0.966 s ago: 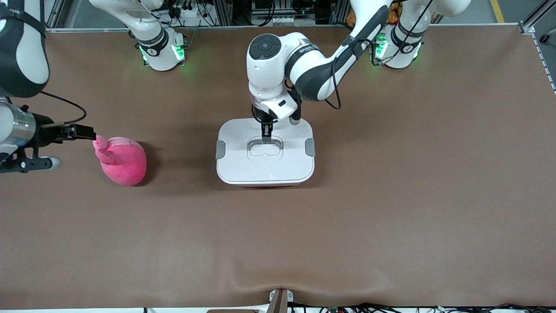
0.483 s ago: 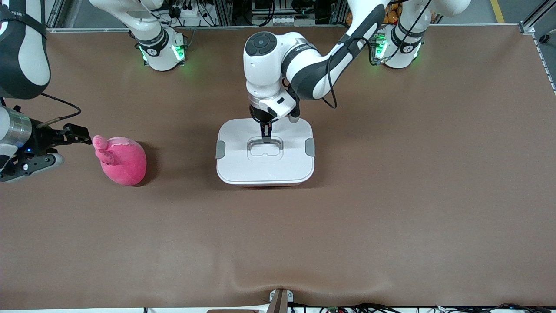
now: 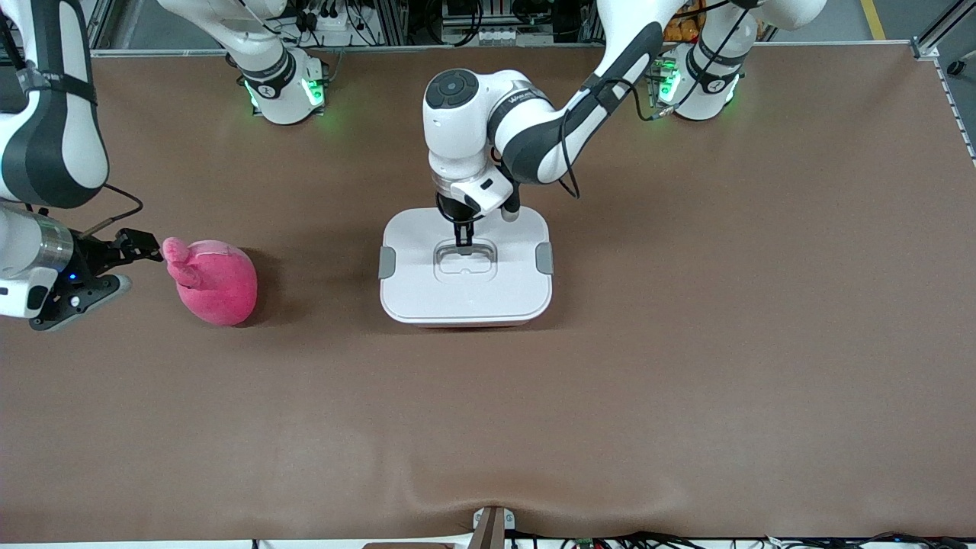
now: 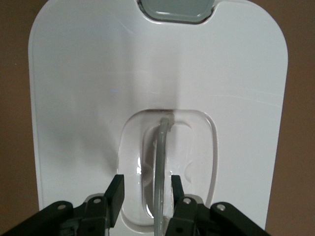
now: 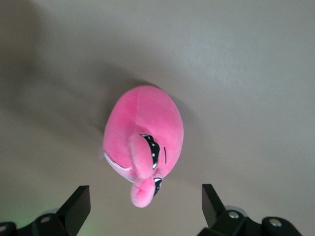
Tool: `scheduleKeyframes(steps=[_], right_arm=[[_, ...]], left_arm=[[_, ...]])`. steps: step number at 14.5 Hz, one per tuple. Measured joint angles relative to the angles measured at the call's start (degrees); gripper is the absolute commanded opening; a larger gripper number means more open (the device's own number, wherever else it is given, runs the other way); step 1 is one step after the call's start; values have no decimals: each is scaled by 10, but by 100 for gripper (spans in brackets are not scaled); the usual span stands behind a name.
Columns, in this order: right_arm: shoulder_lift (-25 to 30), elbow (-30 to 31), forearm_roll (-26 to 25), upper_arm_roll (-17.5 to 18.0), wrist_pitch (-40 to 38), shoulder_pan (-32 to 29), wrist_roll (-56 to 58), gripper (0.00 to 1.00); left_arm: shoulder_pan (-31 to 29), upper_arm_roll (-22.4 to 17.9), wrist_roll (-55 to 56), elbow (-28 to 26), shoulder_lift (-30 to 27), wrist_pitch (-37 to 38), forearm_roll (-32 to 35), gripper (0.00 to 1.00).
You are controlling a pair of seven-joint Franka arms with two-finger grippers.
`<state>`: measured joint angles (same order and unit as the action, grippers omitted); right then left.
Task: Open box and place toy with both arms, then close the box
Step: 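Reach the right gripper down and grasp the pink plush toy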
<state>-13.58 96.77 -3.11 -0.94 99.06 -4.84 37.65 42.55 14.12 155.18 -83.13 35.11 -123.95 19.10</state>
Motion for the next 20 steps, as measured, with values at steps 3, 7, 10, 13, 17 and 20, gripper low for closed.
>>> scheduleKeyframes(steps=[3,7,10,13,17,20], right_arm=[[12,58,0,4,61,2,5,100],[18,135,-1,7,154,3,29,100],[19,165,-26,9,174,12,38,100],[21,171,-79,9,175,22,39,100],[23,177,-99,10,175,37,39,88],[23,179,-120,10,175,40,40,63]], left_arm=[[2,0,0,0,1,0,11,39],[2,0,0,0,4,-5,22,35],[2,0,0,0,6,-8,25,20],[2,0,0,1,6,-9,25,13],[2,-1,0,4,6,-9,26,0],[3,-1,-1,7,6,-10,29,0]])
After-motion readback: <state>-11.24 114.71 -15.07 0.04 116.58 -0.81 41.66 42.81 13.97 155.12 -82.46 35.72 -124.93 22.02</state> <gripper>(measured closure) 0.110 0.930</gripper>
